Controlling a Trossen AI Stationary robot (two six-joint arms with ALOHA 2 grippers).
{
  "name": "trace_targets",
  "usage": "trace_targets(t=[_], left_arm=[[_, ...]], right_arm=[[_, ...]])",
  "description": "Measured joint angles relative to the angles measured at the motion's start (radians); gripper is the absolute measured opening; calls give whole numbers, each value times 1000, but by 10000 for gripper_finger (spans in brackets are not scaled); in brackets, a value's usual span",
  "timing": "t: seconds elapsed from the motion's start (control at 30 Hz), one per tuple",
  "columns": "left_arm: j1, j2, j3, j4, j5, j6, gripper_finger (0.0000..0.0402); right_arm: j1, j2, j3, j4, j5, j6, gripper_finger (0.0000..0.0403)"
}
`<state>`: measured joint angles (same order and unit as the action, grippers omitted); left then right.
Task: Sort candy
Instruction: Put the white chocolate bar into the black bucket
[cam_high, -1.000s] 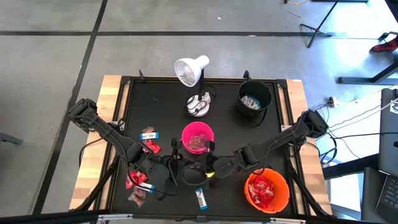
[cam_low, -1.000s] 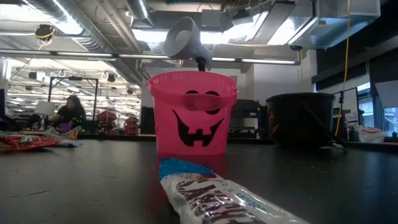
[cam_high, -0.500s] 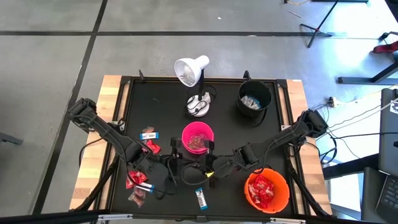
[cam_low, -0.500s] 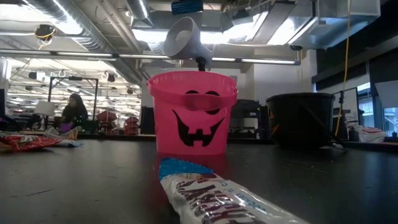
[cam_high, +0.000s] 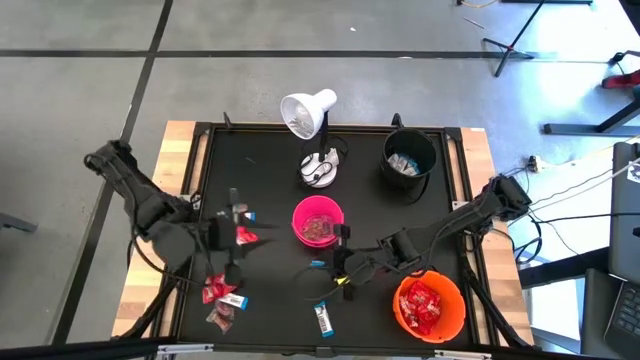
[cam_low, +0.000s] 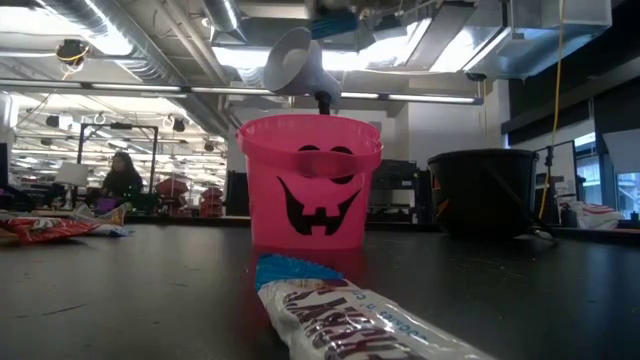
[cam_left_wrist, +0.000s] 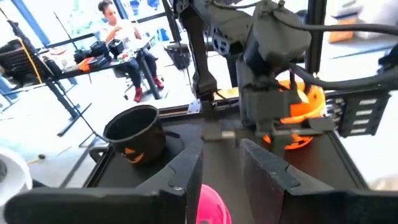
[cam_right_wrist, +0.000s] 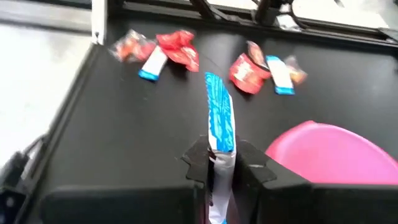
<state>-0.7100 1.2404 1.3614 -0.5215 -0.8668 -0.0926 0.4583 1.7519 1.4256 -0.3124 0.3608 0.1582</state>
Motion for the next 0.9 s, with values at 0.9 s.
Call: trace_targets(t=[0.9], left_arm=[[13, -187, -541, 303, -137, -197, 95]], right_arm=[[-257, -487, 248, -1009, 365, 230, 27]])
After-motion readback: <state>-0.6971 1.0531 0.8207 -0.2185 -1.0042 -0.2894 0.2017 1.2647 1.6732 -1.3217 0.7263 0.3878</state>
